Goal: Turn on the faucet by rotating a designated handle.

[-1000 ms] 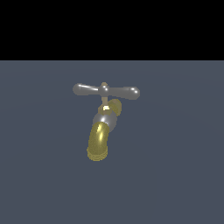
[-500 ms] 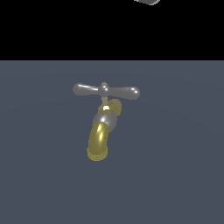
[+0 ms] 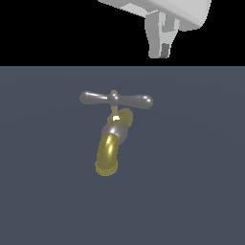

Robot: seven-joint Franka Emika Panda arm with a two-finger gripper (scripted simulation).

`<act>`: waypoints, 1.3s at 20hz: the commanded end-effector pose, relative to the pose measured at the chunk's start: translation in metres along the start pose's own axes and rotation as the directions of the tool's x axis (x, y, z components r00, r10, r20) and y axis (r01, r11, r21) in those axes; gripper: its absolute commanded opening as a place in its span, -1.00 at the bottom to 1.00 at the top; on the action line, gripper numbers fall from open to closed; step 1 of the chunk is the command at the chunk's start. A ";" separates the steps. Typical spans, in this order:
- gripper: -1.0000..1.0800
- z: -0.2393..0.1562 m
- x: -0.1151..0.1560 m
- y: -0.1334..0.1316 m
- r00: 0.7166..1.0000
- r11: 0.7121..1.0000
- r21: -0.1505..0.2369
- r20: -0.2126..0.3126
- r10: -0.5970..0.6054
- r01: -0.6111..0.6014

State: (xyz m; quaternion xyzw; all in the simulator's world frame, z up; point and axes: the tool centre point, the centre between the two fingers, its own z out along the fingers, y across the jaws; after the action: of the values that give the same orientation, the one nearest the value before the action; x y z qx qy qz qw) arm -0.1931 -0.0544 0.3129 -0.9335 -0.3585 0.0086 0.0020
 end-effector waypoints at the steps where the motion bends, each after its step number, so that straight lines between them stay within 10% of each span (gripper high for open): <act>1: -1.00 0.014 0.004 0.007 0.998 0.998 -0.003 -0.001 -0.065 0.065; 26: -1.00 0.111 0.054 0.047 0.857 0.857 -0.017 -0.005 -0.515 0.515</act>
State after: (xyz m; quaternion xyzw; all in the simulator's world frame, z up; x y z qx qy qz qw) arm -0.1255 -0.0542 0.2030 -0.8079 -0.5893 0.0013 -0.0010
